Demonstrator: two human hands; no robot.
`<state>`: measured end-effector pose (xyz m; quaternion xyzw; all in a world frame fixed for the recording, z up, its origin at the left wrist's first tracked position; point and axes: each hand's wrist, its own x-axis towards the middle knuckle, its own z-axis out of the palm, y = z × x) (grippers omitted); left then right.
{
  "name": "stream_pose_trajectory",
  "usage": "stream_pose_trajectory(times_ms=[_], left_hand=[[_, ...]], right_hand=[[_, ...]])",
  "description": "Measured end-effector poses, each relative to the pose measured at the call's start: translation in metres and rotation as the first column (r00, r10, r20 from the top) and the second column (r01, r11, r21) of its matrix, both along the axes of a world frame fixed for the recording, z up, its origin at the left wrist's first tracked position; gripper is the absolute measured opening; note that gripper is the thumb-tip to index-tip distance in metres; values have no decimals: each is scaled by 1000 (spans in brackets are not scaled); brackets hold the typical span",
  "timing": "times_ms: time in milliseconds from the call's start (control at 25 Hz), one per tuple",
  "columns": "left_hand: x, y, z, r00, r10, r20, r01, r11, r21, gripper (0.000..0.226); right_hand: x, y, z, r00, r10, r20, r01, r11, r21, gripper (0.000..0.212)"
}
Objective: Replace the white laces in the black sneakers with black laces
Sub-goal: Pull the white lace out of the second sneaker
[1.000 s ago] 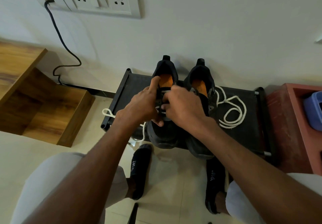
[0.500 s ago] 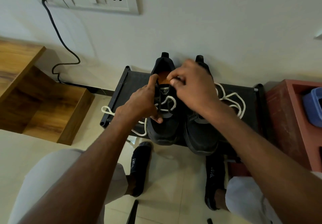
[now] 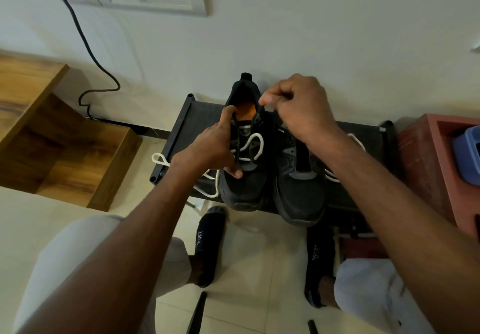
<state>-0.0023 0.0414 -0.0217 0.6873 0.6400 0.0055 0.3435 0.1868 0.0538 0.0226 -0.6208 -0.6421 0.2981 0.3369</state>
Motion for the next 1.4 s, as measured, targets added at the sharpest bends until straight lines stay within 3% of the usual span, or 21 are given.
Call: stream_pose_trajectory(times_ms=[80, 120, 240, 320, 400, 680, 760, 800, 880, 960, 1040, 1120, 1200, 1240, 1320, 1400], left_hand=[[2, 1, 1, 1000, -1, -19, 1, 1000, -6, 144], [4, 2, 0, 1000, -3, -31, 3, 1000, -6, 144], [6, 4, -1, 999, -10, -50, 10, 1000, 1, 144], [6, 3, -1, 999, -7, -44, 8, 1000, 5, 145], [5, 2, -2, 999, -6, -34, 6, 1000, 10, 145], [0, 1, 2, 1000, 0, 2, 0, 1000, -6, 141], [-1, 0, 3, 1000, 10, 8, -9, 1000, -16, 140], [-2, 0, 3, 1000, 17, 17, -17, 1000, -22, 140], [-3, -1, 3, 999, 25, 30, -24, 999, -30, 140], [-2, -1, 3, 1000, 18, 23, -18, 1000, -21, 140], [1, 0, 2, 1000, 7, -1, -7, 1000, -2, 140], [1, 1, 0, 1000, 0, 0, 0, 1000, 5, 138], [0, 3, -1, 1000, -7, 9, 6, 1000, 12, 137], [0, 3, -2, 1000, -12, 4, 12, 1000, 15, 138], [1, 3, -2, 1000, -17, -12, 17, 1000, 18, 141], [2, 3, -3, 1000, -15, -16, 15, 1000, 18, 143]], right_hand=[[4, -2, -5, 996, 46, 72, -48, 998, 31, 7], [1, -6, -13, 978, 91, 185, -98, 995, 30, 6], [-23, -24, -30, 789, 238, 567, -269, 963, -31, 27], [-33, -29, -31, 703, 245, 668, -310, 950, -21, 30], [-35, -31, -33, 692, 247, 678, -317, 948, -23, 26], [-31, -18, -39, 894, 232, 383, -208, 973, -103, 9], [-20, -11, -24, 985, 165, 58, -148, 964, -222, 13], [-11, -9, -14, 984, 64, -164, -112, 947, -303, 19], [3, -11, -1, 869, -114, -481, -117, 898, -423, 23], [2, -15, 0, 840, -100, -533, -176, 879, -442, 24], [-11, -19, -5, 925, 14, -380, -168, 912, -375, 21], [-21, -22, -14, 980, 197, -7, -194, 954, -228, 25], [-24, -26, -25, 876, 315, 365, -265, 947, -181, 31], [-26, -28, -31, 820, 337, 464, -282, 941, -185, 30], [-31, -31, -38, 751, 356, 557, -296, 934, -198, 23], [-34, -30, -41, 759, 355, 546, -296, 935, -196, 16]])
